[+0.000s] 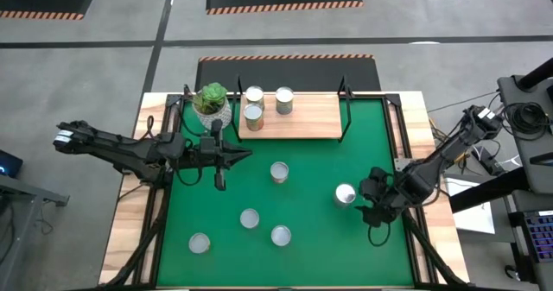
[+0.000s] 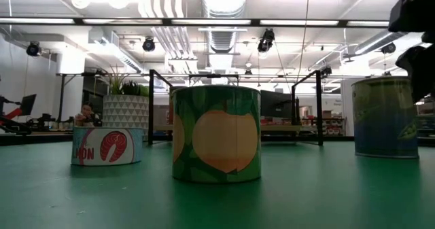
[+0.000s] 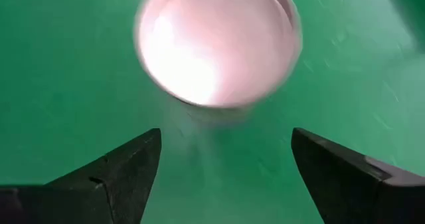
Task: Pick and place cans onto a shelf
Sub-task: Put the canned peas on the shelf
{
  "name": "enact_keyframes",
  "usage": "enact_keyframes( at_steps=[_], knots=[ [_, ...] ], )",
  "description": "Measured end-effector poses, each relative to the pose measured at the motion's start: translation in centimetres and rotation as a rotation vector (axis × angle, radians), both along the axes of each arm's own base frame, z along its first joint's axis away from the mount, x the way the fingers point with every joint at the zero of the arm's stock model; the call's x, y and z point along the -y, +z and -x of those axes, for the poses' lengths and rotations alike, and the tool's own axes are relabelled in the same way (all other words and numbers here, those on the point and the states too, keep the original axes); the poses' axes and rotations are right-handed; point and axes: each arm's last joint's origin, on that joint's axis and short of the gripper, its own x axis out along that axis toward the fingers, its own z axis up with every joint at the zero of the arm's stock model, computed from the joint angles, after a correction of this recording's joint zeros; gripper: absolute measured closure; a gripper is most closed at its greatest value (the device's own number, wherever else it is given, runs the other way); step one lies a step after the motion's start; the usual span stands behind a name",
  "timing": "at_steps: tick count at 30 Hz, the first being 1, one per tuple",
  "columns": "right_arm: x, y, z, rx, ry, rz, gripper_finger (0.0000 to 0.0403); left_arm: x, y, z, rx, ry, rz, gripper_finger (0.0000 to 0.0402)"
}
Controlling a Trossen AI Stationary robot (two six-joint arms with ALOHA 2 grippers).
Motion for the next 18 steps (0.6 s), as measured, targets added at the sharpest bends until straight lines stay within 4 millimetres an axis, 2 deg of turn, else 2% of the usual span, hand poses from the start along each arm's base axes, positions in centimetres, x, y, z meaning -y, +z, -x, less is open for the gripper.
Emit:
enact_keyframes(
  at_steps=[10, 18],
  knots=[
    [-1.2, -1.6, -2.1, 0.103, 0.047, 0.185, 0.0078, 0.0, 0.0, -0.4, 0.021, 0.009, 0.002, 0.0402],
    [-2.1, -2.6, -3.9, 0.221, 0.077, 0.182, 0.0078, 0.0, 0.0, -0.4, 0.020, 0.009, 0.002, 0.0402]
  ],
)
